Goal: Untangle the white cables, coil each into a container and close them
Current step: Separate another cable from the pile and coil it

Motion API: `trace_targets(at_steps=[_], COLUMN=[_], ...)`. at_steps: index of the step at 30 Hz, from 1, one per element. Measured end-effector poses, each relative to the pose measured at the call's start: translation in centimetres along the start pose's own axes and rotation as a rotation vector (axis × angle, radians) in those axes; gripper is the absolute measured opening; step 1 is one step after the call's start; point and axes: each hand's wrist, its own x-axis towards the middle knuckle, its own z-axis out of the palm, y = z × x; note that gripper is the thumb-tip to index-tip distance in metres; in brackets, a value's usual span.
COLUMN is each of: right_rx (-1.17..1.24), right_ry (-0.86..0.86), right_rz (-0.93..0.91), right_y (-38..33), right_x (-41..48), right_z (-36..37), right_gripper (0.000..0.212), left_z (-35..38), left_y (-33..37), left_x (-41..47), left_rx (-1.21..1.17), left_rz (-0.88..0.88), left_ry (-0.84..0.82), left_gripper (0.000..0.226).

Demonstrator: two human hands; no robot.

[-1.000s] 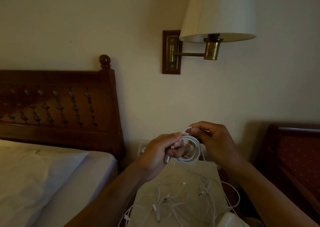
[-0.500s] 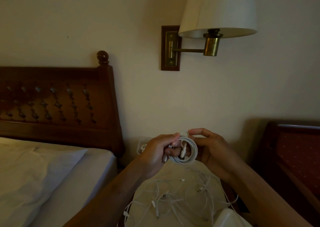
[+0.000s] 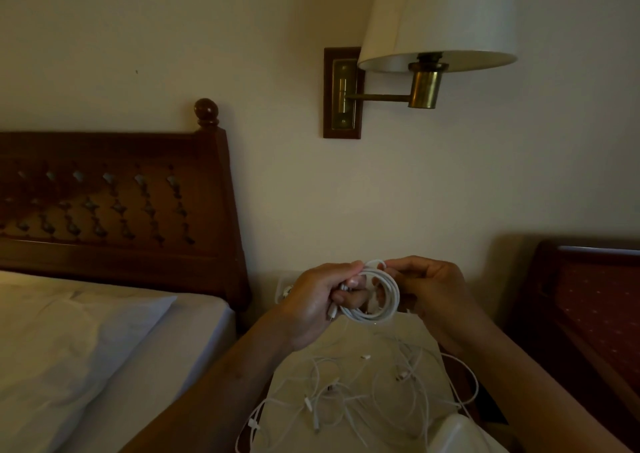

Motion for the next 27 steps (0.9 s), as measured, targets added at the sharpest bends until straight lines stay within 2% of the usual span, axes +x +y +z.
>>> trace_targets(at_steps=[3, 6, 10, 15, 17, 25, 27], right_rx=[0.095, 0.015, 0.018, -0.195, -0.264, -0.11, -0.022], right_ry=[0.008, 0.076, 0.016, 0.088, 0.126, 0.137, 0.111], right_rz=[0.065, 0.045, 0.032, -0.282, -0.323, -0.165, -0.075], right_y=[-0.4, -0.7, -1.1, -1.1, -1.3, -1.1, -1.4], right_x=[-0.1, 0.0, -0.2, -0.5, -0.5, -1.0, -0.9], right_z=[0.2, 0.2, 0.3, 0.6, 0.6, 1.1, 1.1], right_gripper=[0.018, 0.01, 0.012, 0.016, 0.019, 0.015, 0.014], left_z=[0.1, 0.0, -0.2, -0.2, 0.0, -0.4, -0.3], left_y=[0.5, 0.7, 0.5, -0.3, -0.7, -0.7, -0.5], left_x=[0.0, 0.0, 0.1, 0.1, 0.1, 0.2, 0.3], left_rx=[0.075, 0.082, 0.108, 0.063, 0.066, 0.087, 0.092], left_rz=[-0.002, 0.001, 0.04, 0.081, 0.095, 0.119, 0.133], left_ry=[-0.011, 0.005, 0.033, -0.071, -0.102, -0.036, -0.034], left_gripper=[0.041, 0.04, 0.042, 0.042, 0.043, 0.041, 0.041])
